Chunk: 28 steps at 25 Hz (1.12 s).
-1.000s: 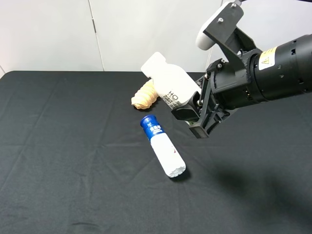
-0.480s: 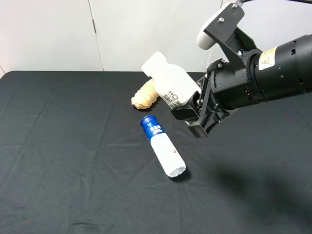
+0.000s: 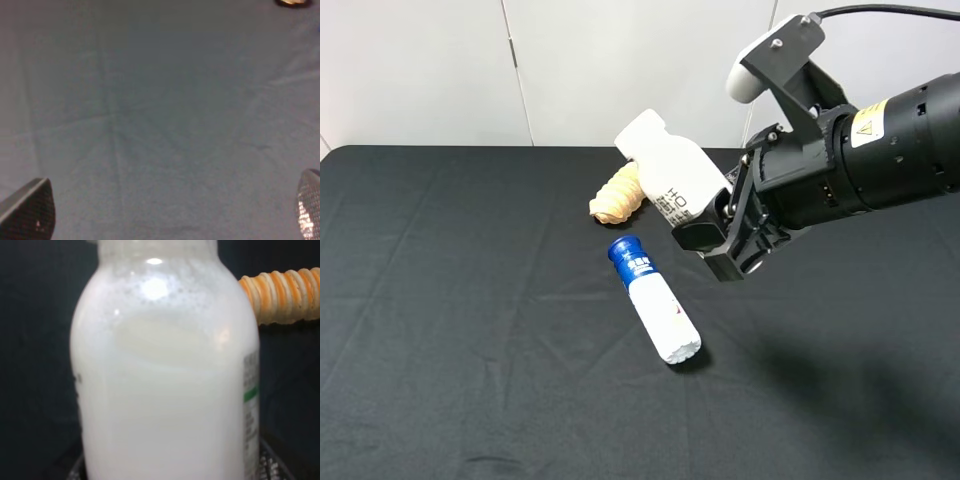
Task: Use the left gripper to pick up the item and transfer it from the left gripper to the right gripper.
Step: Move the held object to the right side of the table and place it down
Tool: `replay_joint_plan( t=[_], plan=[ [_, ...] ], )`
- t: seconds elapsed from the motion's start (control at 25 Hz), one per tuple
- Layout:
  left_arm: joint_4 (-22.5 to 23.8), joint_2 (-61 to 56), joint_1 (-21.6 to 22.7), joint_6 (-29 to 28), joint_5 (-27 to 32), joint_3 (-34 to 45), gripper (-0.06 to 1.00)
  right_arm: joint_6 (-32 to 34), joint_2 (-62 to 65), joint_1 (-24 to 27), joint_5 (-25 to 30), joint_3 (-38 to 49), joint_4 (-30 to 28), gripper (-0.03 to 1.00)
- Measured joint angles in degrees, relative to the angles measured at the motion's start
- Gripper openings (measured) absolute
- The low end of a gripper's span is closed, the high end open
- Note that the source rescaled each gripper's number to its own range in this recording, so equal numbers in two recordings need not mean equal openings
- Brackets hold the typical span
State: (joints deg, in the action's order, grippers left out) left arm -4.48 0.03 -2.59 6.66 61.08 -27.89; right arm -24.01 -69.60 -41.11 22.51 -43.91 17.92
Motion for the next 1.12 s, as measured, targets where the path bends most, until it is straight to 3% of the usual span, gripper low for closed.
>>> replay_joint_plan(
  t=[0.12, 0.36, 0.76, 0.92, 1.12],
  plan=[
    [0.1, 0.1, 2.5, 0.0, -0.1, 0.0, 0.90, 2.1, 0.0, 0.0, 0.2, 0.0, 0.0, 0.11],
    [0.1, -0.4, 2.6, 0.0, -0.1, 0.0, 0.90, 8.0, 0.0, 0.0, 5.2, -0.2, -2.6, 0.11],
    [0.1, -0.5, 2.6, 0.0, -0.2, 0.0, 0.90, 27.4, 0.0, 0.2, 20.7, -9.6, -20.7, 0.11],
    [0.1, -0.5, 2.6, 0.0, -0.2, 0.0, 0.90, 31.4, 0.0, 4.6, 27.0, -9.9, -24.4, 0.11],
    [0.1, -0.5, 2.6, 0.0, -0.2, 0.0, 0.90, 29.7, -1.5, 14.9, 29.8, -9.9, -24.3, 0.11]
  ],
)
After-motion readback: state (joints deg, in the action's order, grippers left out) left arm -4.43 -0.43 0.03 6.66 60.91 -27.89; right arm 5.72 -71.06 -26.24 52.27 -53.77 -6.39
